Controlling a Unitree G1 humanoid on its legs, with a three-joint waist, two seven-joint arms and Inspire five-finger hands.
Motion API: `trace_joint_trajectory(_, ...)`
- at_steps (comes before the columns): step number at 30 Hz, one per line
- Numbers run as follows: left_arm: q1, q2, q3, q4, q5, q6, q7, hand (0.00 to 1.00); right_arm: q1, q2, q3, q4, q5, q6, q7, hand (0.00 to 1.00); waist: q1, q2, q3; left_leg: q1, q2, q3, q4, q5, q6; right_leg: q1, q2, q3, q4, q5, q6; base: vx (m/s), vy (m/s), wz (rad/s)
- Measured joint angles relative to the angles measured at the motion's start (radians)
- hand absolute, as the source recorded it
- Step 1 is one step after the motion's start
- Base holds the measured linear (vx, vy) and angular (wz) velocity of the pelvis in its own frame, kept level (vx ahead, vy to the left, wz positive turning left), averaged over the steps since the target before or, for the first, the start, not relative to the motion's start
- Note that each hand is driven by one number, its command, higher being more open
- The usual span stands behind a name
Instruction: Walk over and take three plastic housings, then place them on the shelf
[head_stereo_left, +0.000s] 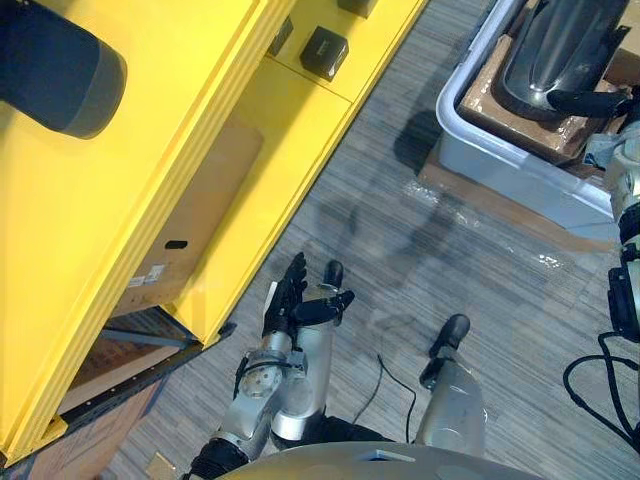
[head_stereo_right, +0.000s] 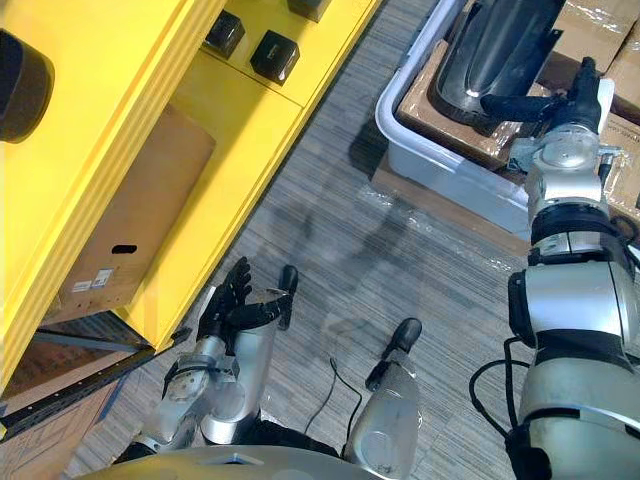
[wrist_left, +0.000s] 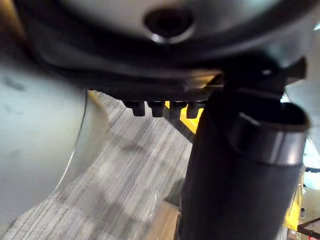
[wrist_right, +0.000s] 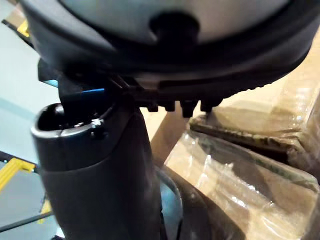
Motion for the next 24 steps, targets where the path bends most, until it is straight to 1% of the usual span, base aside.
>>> trace_joint_trajectory(1, -0.009, 0.000, -0.009, 0.001, -0.002, -0.001, 0.011, 1.00, -0.007, -0.012, 0.002, 0.000, 0.000, 0.032, 0.001, 0.00, 0.002, 0.000, 0.000, -0.015, -0.001, -0.006, 0.005, 0.000, 0.000, -0.013, 0.000, -0.005, 0.008, -0.002, -0.002, -0.06, 0.003, 0.08)
trace_joint_trajectory(3, -0.024, -0.002, -0.013, 0.011, -0.007, -0.001, 0.018, 1.00, -0.013, -0.024, 0.003, -0.002, -0.001, 0.062, -0.004, 0.00, 0.007, 0.000, 0.000, -0.023, -0.003, -0.007, 0.003, 0.000, -0.001, -0.022, -0.003, -0.008, 0.011, -0.002, -0.002, -0.04, -0.002, 0.06)
trace_joint_trajectory(4, -0.026, -0.009, -0.020, 0.014, -0.008, -0.002, 0.028, 1.00, -0.019, -0.035, 0.003, 0.000, -0.001, 0.094, -0.011, 0.00, 0.010, 0.001, -0.001, -0.024, -0.006, -0.009, 0.003, 0.001, -0.001, -0.020, -0.006, -0.013, 0.011, -0.002, -0.002, -0.02, -0.004, 0.06)
trace_joint_trajectory(6, -0.027, -0.015, -0.020, 0.014, -0.008, -0.002, 0.034, 1.00, -0.022, -0.059, -0.006, 0.006, 0.004, 0.128, -0.020, 0.00, 0.015, 0.002, -0.001, -0.024, -0.009, -0.013, 0.004, 0.001, 0.000, -0.015, -0.007, -0.022, 0.011, -0.002, -0.003, 0.00, -0.003, 0.09)
trace_joint_trajectory(11, -0.030, -0.019, -0.024, 0.020, -0.031, -0.002, 0.043, 1.00, -0.026, -0.085, -0.054, 0.038, 0.012, 0.180, -0.028, 0.00, 0.018, 0.003, -0.002, -0.014, -0.010, -0.015, 0.002, 0.002, 0.000, 0.005, -0.007, -0.034, 0.013, -0.007, -0.003, 0.00, -0.002, 0.03)
trace_joint_trajectory(14, -0.030, -0.020, -0.030, 0.028, -0.031, -0.004, 0.043, 1.00, -0.027, -0.078, -0.063, 0.082, 0.035, 0.222, -0.031, 0.00, 0.020, 0.008, -0.005, 0.002, -0.010, -0.011, -0.007, 0.004, -0.001, 0.016, -0.009, -0.034, 0.015, -0.013, -0.003, 0.00, -0.009, -0.01)
trace_joint_trajectory(16, -0.026, -0.020, -0.033, 0.034, -0.030, -0.004, 0.041, 1.00, -0.027, -0.066, -0.063, 0.095, 0.049, 0.239, -0.008, 0.00, 0.016, 0.008, -0.006, 0.028, -0.009, -0.005, -0.018, 0.005, -0.002, 0.028, -0.014, -0.030, 0.018, -0.018, -0.002, 0.01, -0.027, -0.06)
trace_joint_trajectory(17, -0.019, -0.021, -0.032, 0.034, -0.030, -0.005, 0.040, 1.00, -0.025, -0.041, -0.066, 0.100, 0.080, 0.240, -0.010, 0.00, 0.006, 0.011, -0.007, 0.046, -0.009, -0.002, -0.024, 0.005, -0.002, 0.037, -0.016, -0.029, 0.028, -0.026, -0.005, 0.01, -0.024, -0.04)
trace_joint_trajectory(20, -0.015, -0.021, -0.032, 0.034, -0.023, -0.003, 0.055, 1.00, -0.018, -0.015, -0.067, 0.101, 0.085, 0.232, -0.034, 0.00, -0.007, 0.016, -0.011, 0.077, -0.008, 0.005, -0.042, 0.009, -0.008, 0.048, -0.020, -0.029, 0.050, -0.044, -0.008, -0.01, -0.033, 0.00)
trace_joint_trajectory(24, -0.010, -0.018, -0.018, 0.034, 0.015, -0.001, 0.084, 1.00, -0.008, -0.007, -0.076, 0.103, 0.085, 0.180, -0.082, 0.00, -0.023, 0.016, -0.011, 0.107, -0.008, 0.009, -0.074, 0.023, -0.013, 0.062, -0.020, -0.028, 0.051, -0.048, -0.013, 0.00, -0.031, 0.00)
